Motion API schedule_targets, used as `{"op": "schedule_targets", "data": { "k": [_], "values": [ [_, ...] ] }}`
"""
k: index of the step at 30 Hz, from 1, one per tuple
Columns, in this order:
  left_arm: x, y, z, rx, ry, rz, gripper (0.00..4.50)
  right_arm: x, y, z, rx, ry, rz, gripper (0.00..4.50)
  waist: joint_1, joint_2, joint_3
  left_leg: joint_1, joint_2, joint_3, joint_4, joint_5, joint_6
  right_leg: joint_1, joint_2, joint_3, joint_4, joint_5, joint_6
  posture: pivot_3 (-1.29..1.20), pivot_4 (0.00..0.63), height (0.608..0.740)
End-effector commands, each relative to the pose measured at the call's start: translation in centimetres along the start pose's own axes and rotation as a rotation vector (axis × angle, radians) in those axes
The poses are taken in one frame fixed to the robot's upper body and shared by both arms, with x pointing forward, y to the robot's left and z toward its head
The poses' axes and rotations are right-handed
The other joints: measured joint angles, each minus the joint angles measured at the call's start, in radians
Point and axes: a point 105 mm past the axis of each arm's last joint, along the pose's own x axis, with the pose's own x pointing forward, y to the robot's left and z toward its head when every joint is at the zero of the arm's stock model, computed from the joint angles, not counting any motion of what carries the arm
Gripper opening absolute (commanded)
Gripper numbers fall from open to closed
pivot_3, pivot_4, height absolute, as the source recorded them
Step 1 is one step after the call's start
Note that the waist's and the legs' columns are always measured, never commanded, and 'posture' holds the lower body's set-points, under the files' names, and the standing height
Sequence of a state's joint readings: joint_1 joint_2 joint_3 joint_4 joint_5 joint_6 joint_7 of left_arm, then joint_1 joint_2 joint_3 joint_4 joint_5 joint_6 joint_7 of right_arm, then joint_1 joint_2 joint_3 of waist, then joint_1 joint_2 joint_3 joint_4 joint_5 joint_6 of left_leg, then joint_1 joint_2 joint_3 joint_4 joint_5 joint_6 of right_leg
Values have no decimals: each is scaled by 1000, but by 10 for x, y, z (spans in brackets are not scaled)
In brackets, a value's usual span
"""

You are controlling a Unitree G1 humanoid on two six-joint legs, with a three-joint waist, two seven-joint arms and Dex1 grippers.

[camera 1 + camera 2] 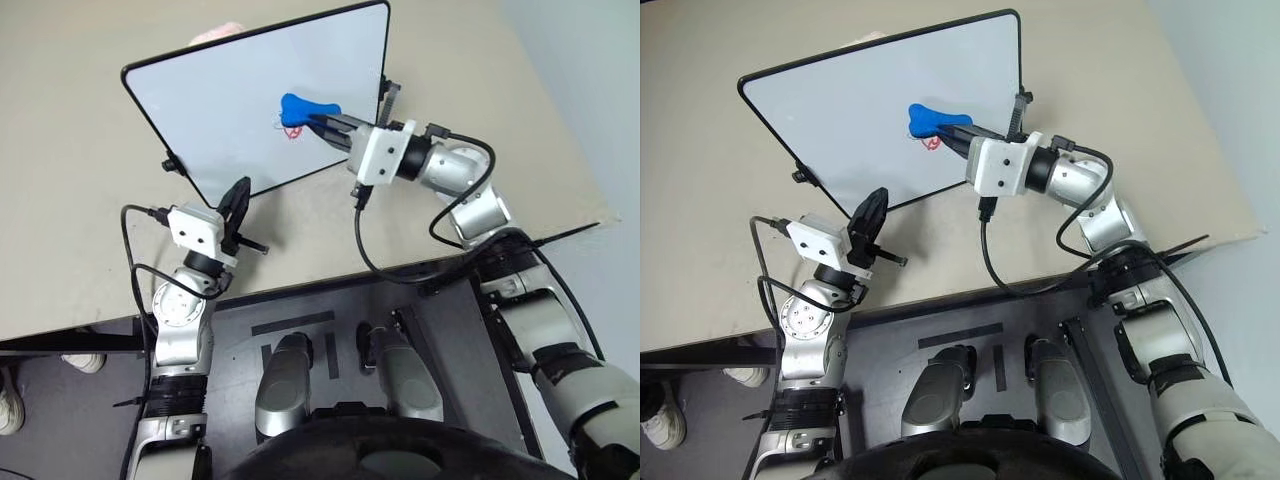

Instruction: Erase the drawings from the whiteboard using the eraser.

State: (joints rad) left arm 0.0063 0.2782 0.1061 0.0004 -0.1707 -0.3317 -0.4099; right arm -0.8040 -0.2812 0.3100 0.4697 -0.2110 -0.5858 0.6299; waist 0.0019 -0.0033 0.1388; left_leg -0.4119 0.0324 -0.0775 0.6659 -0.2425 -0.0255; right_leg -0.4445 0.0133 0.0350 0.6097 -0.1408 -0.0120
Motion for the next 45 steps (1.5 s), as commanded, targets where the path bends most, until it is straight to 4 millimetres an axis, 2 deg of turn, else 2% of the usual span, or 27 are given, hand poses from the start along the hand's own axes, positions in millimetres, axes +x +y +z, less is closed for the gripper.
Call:
{"op": "schedule_targets", "data": {
  "k": [1, 9, 17, 19, 28, 31, 35, 38, 41, 45],
  "values": [
    [3, 1, 9, 11, -39, 2, 0, 15, -3, -1, -45, -26, -17, 18, 0, 0, 0, -1, 0, 0, 0, 0, 0, -1, 0, 0, 0, 0, 0, 0, 150, 740],
    [3, -1, 10, 8, -45, 2, 0, 25, 22, -37, 11, 92, 39, 18, 0, 0, 0, -4, 0, 0, 0, -1, -1, -5, 0, 0, 1, 2, -3, 0, 150, 740],
    [2, -3, 10, 6, -47, 4, 0, 25, 49, -43, 78, 96, 125, 18, -2, 0, 0, -3, 0, -1, 0, -1, -2, -6, 0, 0, 1, 9, -7, 0, 150, 740],
    [2, -3, 11, 6, -48, 2, 0, 25, 43, -43, 59, 98, 101, 18, -2, 0, 0, -3, 0, -1, 0, -1, -2, -6, 0, 0, 1, 11, -8, 0, 150, 740],
    [7, -4, 11, 2, -55, -11, 0, 26, -18, -31, -98, 64, -154, 18, -4, 0, 0, -4, 0, -1, 0, -1, -1, -7, 0, 0, 1, 11, -7, 0, 150, 740],
    [8, -5, 11, 1, -57, -13, 0, 26, -25, -28, -118, 51, -196, 18, -5, 0, 0, -4, 0, -1, 0, -1, -1, -8, 0, 0, 1, 12, -7, 0, 150, 740],
    [8, -6, 11, 0, -58, -16, 0, 29, -10, -31, -98, 64, -155, 18, -5, 0, 0, -4, 1, -1, 0, -1, -1, -8, 0, 0, 1, 12, -8, 0, 150, 740],
    [9, -6, 11, 0, -60, -18, 0, 32, 25, -44, -33, 116, -29, 18, -10, 0, 0, -4, 0, -1, 0, -1, -1, -8, 0, 0, 1, 13, -8, 0, 150, 740],
    [8, -6, 11, 0, -59, -17, 0, 32, 45, -51, 12, 153, 32, 18, -13, 0, 0, -1, 1, -1, 0, -1, -1, -7, 1, -2, 1, 14, -9, 0, 150, 740],
    [7, -5, 11, 2, -58, -15, 0, 32, 55, -56, 39, 183, 57, 18, -12, 0, 0, -1, 1, -1, 0, -1, -1, -8, 0, -2, 1, 14, -8, 0, 150, 740]
  ]
}}
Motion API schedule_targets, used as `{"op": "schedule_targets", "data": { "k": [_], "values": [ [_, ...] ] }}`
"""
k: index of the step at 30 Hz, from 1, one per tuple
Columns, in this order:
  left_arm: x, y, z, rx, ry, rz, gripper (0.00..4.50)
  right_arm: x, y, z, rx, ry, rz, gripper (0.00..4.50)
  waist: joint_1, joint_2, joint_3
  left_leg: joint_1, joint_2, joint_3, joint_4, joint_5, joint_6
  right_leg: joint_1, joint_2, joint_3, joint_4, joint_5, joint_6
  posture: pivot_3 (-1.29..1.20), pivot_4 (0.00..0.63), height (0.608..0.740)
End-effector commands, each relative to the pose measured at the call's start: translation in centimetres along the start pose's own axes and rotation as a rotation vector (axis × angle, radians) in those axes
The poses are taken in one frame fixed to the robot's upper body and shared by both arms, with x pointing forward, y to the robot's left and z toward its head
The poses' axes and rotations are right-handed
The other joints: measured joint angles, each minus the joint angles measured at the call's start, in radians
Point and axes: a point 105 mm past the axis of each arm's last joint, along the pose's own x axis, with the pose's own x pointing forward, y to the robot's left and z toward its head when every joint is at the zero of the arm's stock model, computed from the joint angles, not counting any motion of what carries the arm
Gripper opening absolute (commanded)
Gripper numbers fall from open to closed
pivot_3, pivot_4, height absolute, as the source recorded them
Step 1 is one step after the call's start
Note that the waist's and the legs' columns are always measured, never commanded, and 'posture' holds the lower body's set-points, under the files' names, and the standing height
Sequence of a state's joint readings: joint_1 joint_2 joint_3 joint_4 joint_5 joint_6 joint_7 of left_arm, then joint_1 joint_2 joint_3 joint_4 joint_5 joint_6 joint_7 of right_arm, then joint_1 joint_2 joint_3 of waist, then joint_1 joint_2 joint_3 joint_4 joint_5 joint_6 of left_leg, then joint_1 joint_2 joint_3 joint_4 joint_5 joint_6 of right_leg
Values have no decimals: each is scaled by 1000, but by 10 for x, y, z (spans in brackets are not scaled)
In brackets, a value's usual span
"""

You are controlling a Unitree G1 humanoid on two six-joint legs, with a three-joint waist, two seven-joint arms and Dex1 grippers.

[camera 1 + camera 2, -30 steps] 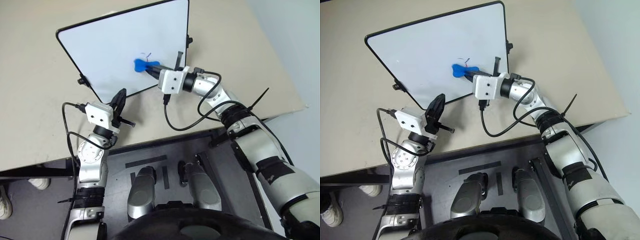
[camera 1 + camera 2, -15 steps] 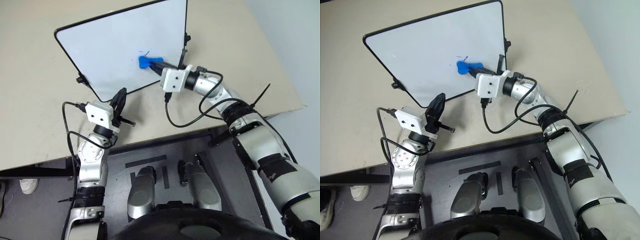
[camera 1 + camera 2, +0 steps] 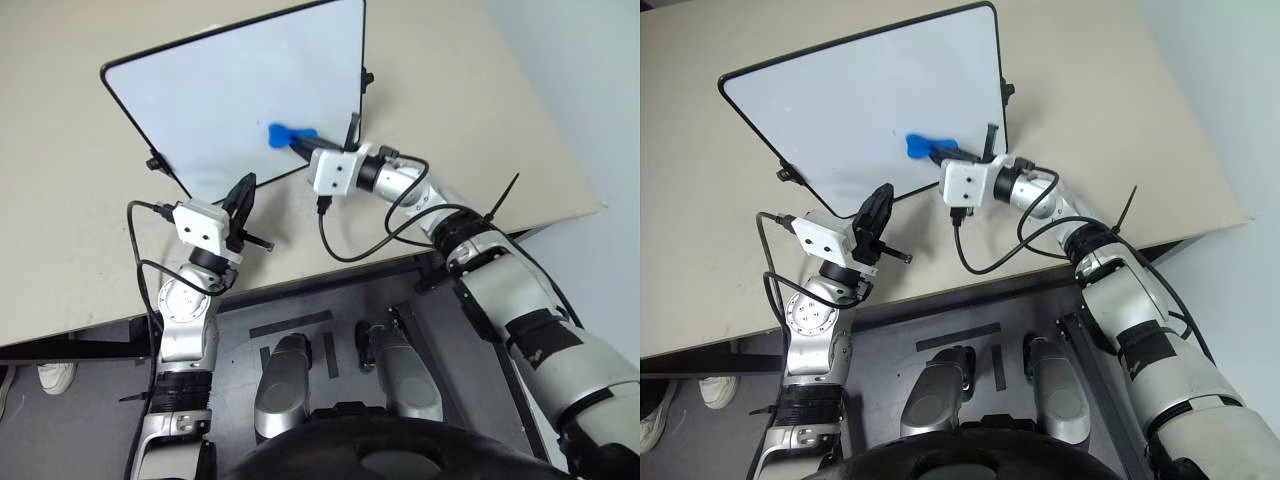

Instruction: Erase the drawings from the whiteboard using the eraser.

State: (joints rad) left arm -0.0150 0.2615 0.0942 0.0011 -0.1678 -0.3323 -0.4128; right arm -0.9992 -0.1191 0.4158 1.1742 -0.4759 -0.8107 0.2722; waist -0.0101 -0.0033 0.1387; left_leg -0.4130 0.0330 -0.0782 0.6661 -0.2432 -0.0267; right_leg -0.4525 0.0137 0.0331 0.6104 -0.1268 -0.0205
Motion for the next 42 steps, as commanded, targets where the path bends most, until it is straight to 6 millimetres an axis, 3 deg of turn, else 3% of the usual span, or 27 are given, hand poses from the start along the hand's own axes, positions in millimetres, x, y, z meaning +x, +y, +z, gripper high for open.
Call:
{"op": "schedule_targets", "data": {
  "k": [1, 7, 12, 16, 21, 25, 29, 39, 42],
  "values": [
    [1, 0, 7, 14, -34, -2, 0, 2, -3, -1, -2, 19, 1, 18, 0, 0, 0, 0, 0, 0, 0, 0, 0, 0, 0, 0, 0, 0, 0, 0, 150, 740],
    [1, 1, 7, 14, -33, 1, 0, 1, -32, 13, -55, -52, -122, 18, 1, 0, 0, -1, 0, 0, 0, 0, -1, -1, 0, 0, 0, 0, 0, 0, 150, 740],
    [0, 1, 7, 13, -33, 1, 0, 0, -59, 39, -122, -172, -203, 18, 0, 0, 0, -4, 0, 0, 0, 0, -1, -4, 0, 0, 0, 0, 0, 0, 150, 740],
    [1, 0, 7, 11, -33, -2, 0, 3, -69, 56, -146, -239, -228, 18, 0, 0, 0, -4, 1, 0, -1, 0, -1, -5, 0, 0, 0, 0, -1, 0, 150, 740],
    [1, -1, 7, 8, -33, -6, 0, 13, -50, 56, -127, -228, -146, 18, 1, 0, 0, -6, 1, 0, 0, 0, -1, -6, 0, -1, -1, -1, 0, 0, 150, 740],
    [2, -2, 7, 7, -36, -5, 0, 16, -22, 34, -111, -119, -54, 18, 1, 0, 0, -6, 1, 0, 1, -1, -1, -6, 0, -1, -1, -1, 0, 0, 150, 740],
    [1, -1, 7, 8, -36, -1, 0, 13, -8, 18, -68, -55, -21, 18, 1, 0, 0, -5, 1, 0, 1, -1, -2, -6, 0, -1, 0, 0, -1, 0, 150, 740],
    [1, -1, 8, 10, -36, -5, 0, 6, 13, 11, -20, -47, 72, 18, 1, 0, 0, -4, 1, 0, 1, -1, -2, -6, 0, -1, -1, 8, -4, 0, 150, 740],
    [0, -1, 8, 8, -36, -9, 0, -4, 10, 7, -1, -51, 76, 18, 2, 0, 0, -4, 1, 0, 1, -1, -1, -6, 0, -1, -1, 7, -3, 0, 150, 740]
  ]
}}
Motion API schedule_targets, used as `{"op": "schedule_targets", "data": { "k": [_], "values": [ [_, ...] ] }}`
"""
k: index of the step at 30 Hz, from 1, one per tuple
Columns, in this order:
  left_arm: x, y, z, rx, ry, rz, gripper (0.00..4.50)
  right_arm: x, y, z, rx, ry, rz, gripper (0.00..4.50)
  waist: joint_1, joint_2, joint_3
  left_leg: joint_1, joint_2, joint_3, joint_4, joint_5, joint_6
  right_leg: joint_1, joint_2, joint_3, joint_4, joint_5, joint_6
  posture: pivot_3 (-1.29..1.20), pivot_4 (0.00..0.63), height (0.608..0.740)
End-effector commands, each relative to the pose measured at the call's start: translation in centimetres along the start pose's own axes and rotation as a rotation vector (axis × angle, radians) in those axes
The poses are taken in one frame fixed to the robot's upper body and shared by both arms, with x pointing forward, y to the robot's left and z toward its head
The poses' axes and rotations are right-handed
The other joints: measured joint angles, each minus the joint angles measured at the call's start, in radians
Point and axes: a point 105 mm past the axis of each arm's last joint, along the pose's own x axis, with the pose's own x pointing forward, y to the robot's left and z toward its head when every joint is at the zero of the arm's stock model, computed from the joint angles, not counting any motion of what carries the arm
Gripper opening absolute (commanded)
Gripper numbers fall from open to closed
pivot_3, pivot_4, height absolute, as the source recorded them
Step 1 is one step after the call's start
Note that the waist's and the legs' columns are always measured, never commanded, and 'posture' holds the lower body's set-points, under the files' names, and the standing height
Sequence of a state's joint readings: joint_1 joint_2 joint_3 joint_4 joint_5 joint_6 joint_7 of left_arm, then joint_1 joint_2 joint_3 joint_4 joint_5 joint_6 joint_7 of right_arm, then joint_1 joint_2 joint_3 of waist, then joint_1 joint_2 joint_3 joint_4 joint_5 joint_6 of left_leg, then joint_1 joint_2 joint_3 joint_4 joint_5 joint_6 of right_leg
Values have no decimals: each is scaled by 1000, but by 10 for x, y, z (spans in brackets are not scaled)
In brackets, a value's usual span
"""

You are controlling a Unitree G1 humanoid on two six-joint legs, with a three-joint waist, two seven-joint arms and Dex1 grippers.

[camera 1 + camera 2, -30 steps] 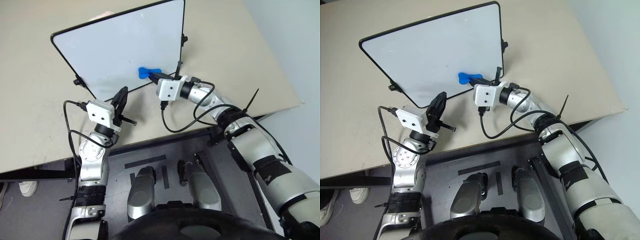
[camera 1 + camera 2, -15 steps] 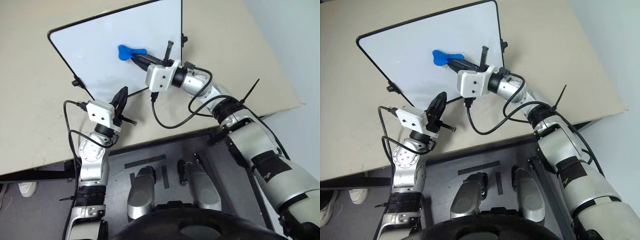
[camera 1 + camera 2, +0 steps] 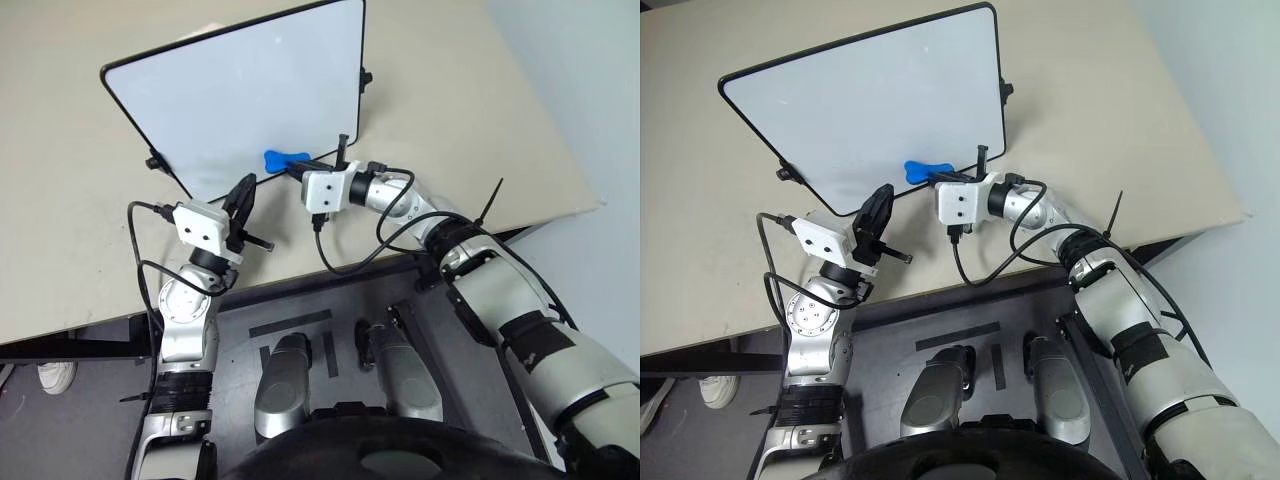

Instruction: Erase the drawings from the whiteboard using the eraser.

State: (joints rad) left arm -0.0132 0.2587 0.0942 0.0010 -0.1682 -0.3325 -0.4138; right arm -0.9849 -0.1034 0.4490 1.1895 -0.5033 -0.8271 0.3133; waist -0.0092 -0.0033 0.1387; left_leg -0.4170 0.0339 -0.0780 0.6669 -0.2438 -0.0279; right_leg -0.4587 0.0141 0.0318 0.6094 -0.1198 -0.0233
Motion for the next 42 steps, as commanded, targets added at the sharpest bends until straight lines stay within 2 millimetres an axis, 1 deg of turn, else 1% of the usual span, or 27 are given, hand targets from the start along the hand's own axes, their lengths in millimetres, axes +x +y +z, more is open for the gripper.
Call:
{"op": "schedule_targets", "data": {
  "k": [1, 4, 7, 9, 11, 13, 16, 19, 21, 24, 26, 28, 29, 31, 33, 35, 39, 42],
  "values": [
    [0, 0, 9, 11, -36, -10, 0, -12, -13, 4, 24, -46, -25, 18, 4, 0, 0, 0, 0, 0, 0, 0, 0, 0, 0, 0, 0, -1, 1, 0, 150, 740],
    [-2, 2, 9, 13, -32, -11, 0, -34, -12, -2, 80, -39, 3, 18, 8, 0, 0, -2, 0, 1, 2, 1, 0, 0, 0, 0, -1, -3, 3, 0, 150, 740],
    [-6, 6, 9, 19, -22, -1, 0, -64, -5, -6, 162, -4, 62, 18, 12, -1, -1, -2, 0, 2, 5, -1, -1, 2, 0, 0, -1, -7, 5, 0, 150, 740],
    [-9, 9, 9, 22, -16, 3, 0, -82, 0, -3, 218, 14, 101, 18, 13, -1, -1, -3, 0, 2, 6, -4, 1, 2, 0, 0, -1, -8, 5, 0, 150, 740],
    [-11, 10, 8, 28, -5, -2, 0, -105, 9, 1, 300, 45, 157, 18, 13, -1, -1, -3, 0, 3, 7, -6, 1, 2, 0, 0, -1, -9, 6, 0, 150, 740],
    [-13, 13, 7, 34, 5, -7, 0, -117, 18, 5, 347, 79, 206, 18, 13, -1, -1, -2, 0, 3, 7, -7, 1, 3, 0, 0, -1, -11, 6, 0, 150, 740],
    [-15, 16, 8, 41, 14, -16, 0, -121, 27, 6, 368, 123, 222, 18, 6, -1, -1, 1, 0, 3, 7, -6, 1, 5, 0, 0, -1, -11, 6, 0, 150, 740],
    [-17, 16, 7, 45, 27, -24, 0, -121, 31, 6, 391, 143, 206, 18, 2, -1, -1, 7, 0, 3, 8, -5, 3, 11, 1, 1, -1, -11, 7, 0, 150, 740],
    [-18, 16, 8, 42, 30, -31, 0, -121, 35, 4, 389, 164, 208, 18, 1, -1, -1, 14, 0, 3, 8, -4, 3, 18, 1, 1, -1, -17, 17, 0, 150, 740],
    [-14, 15, 9, 42, 29, -55, 0, -118, 34, 7, 399, 157, 183, 18, 1, -1, -1, 18, 0, 2, 8, -5, 3, 22, 1, 1, -1, -18, 18, 0, 150, 740],
    [-10, 15, 9, 42, 24, -65, 0, -118, 32, 5, 421, 166, 168, 18, 2, -1, -1, 18, 0, 2, 8, -4, 3, 22, 1, 1, -1, -18, 18, 0, 150, 740],
    [-6, 13, 9, 38, 17, -72, 0, -120, 33, -3, 440, 202, 156, 569, 4, -1, -1, 18, -1, 2, 8, -4, 3, 23, 1, 1, -1, -18, 18, 0, 150, 740],
    [-4, 12, 10, 36, 13, -74, 0, -120, 34, -4, 445, 208, 162, 827, 4, -1, -1, 18, -1, 2, 8, -4, 3, 23, 1, 1, -1, -18, 19, 0, 150, 740],
    [-3, 12, 9, 33, 10, -74, 0, -120, 35, -2, 444, 206, 161, 1481, 4, -1, -1, 18, -1, 2, 8, -4, 3, 23, 1, 1, -1, -18, 19, 0, 150, 740],
    [-2, 12, 9, 31, 8, -73, 0, -121, 31, 0, 408, 203, 143, 2202, 4, -1, -1, 18, -1, 2, 8, -4, 3, 23, 1, 1, -1, -20, 21, 0, 150, 740],
    [-1, 11, 9, 28, 5, -73, 0, -123, 22, 0, 374, 202, 111, 2859, 5, -1, -1, 17, -1, 2, 8, -6, 3, 22, 1, 1, -1, -22, 22, 0, 150, 740],
    [0, 9, 10, 26, -1, -71, 0, -130, 4, 7, 369, 166, 46, 2859, 6, -1, -1, 16, -1, 2, 8, -8, 3, 22, 1, 1, -1, -22, 19, 0, 150, 740],
    [-5, 9, 9, 23, 4, -65, 0, -137, -8, 16, 382, 127, 12, 2859, 6, -1, -1, 16, -1, 2, 8, -9, 3, 21, 1, 1, -1, -23, 17, 0, 150, 740]
  ]
}}
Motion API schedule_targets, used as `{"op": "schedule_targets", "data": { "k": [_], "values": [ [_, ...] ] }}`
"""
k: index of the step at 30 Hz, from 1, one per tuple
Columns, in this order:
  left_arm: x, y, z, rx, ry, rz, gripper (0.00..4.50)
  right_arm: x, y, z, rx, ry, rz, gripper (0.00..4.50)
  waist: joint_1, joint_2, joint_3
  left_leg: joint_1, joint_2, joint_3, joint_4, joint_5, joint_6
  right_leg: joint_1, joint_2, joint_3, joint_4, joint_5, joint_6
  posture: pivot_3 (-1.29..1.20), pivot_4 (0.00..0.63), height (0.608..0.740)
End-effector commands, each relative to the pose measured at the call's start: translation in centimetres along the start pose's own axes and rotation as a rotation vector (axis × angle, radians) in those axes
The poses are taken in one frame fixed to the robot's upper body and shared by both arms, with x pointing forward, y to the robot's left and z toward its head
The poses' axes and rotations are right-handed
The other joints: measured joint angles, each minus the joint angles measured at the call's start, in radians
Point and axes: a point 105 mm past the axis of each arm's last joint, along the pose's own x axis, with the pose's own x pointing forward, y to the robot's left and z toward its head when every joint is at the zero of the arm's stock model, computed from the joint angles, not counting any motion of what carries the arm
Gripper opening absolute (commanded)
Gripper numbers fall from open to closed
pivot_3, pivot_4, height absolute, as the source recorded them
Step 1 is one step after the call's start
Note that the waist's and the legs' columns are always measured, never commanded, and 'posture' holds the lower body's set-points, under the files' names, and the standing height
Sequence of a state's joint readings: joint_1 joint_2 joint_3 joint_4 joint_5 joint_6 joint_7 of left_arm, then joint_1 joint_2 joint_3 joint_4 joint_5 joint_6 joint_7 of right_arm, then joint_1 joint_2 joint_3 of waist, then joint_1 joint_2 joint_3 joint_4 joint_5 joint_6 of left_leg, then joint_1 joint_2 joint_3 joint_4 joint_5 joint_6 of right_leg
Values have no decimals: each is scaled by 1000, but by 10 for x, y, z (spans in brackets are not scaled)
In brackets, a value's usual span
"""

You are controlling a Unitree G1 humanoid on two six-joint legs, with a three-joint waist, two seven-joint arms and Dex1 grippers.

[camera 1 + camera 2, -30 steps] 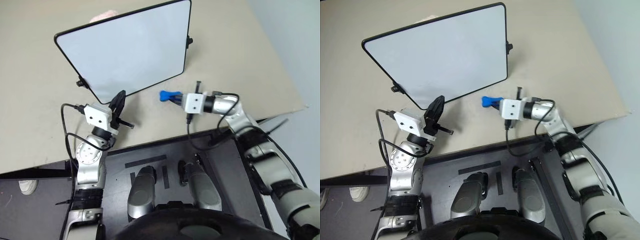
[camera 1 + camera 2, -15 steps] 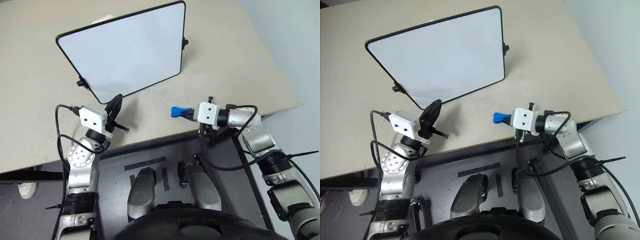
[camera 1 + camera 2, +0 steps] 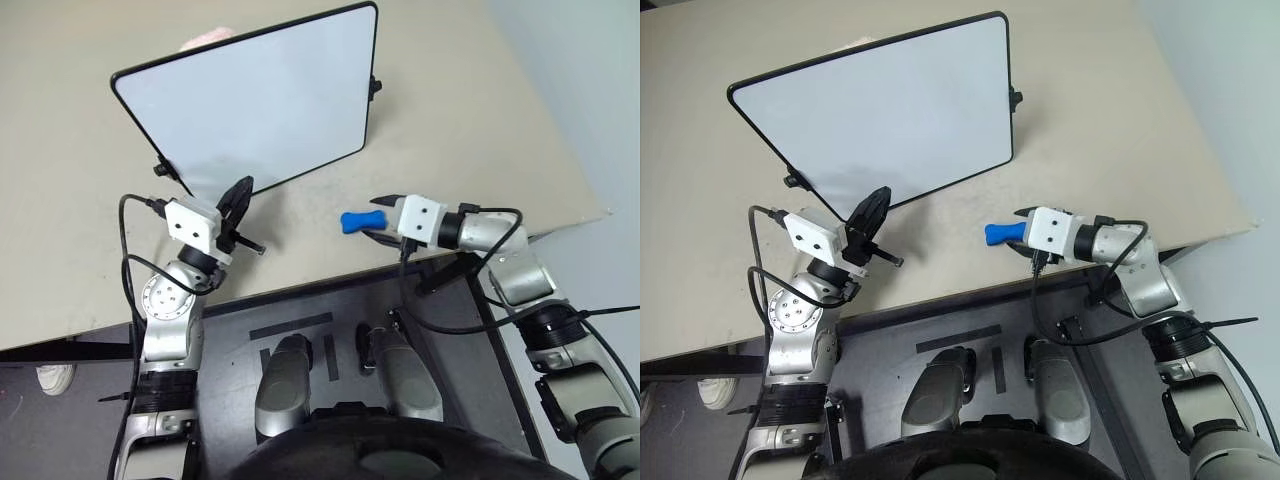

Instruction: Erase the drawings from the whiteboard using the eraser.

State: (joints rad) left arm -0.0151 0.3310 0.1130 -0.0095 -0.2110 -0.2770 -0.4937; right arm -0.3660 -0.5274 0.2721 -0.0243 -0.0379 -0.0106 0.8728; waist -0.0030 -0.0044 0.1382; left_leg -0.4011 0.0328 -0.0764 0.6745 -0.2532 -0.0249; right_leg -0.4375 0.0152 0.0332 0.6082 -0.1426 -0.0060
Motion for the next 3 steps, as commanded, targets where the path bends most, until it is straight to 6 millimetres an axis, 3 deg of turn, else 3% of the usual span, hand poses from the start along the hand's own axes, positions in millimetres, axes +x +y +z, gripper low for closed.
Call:
{"op": "schedule_targets", "data": {
  "k": [1, 3],
  "values": [
    [-3, 1, 8, 9, -34, 11, 0, -17, -18, 23, -10, -85, -71, 2859, 0, 0, 0, 0, 0, 0, 0, 0, 0, 0, 0, 0, 0, 0, 0, 0, 150, 740],
    [-4, -1, 7, 7, -29, 11, 0, -23, -21, 24, 6, -87, -87, 2859, 0, 0, 0, 0, 0, 0, 0, -1, 0, 0, 0, 0, 0, -1, 1, 0, 150, 740]
  ]
}}
